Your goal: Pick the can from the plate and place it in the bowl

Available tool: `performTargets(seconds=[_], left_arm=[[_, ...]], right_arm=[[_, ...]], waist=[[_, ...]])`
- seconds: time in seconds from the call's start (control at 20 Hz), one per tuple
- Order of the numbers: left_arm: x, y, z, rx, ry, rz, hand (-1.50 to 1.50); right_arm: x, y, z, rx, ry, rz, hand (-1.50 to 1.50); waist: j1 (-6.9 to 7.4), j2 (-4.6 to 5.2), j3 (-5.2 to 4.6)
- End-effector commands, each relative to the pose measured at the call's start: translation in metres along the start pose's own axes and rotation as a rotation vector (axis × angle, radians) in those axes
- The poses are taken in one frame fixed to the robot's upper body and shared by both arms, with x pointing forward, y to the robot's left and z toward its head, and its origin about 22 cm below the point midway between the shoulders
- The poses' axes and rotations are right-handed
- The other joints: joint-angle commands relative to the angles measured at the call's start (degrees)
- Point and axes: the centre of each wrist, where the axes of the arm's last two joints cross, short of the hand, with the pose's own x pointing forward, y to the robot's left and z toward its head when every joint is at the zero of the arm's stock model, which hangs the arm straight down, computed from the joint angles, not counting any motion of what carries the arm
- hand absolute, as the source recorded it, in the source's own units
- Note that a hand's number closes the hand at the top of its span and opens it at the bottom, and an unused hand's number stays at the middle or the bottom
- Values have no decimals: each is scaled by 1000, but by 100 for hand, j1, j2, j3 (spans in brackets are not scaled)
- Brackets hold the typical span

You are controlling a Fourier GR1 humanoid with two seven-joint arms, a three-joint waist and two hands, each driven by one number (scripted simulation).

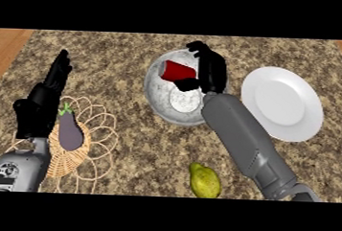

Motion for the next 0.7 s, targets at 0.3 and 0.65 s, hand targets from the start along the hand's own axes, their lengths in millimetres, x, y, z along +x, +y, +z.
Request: performTargets(seconds=[0.3,0.65], left_arm=[[5,-12,-2,7,1,2,0],[-10,6,-1,27,38,-7,0]], right_arm=[[-21,-9,-15,-52,-57,-265,-150],[-51,-39,-21,-7,-30,-407,-150]], waist=[[-101,-50,-4],[-267,-110,-9]])
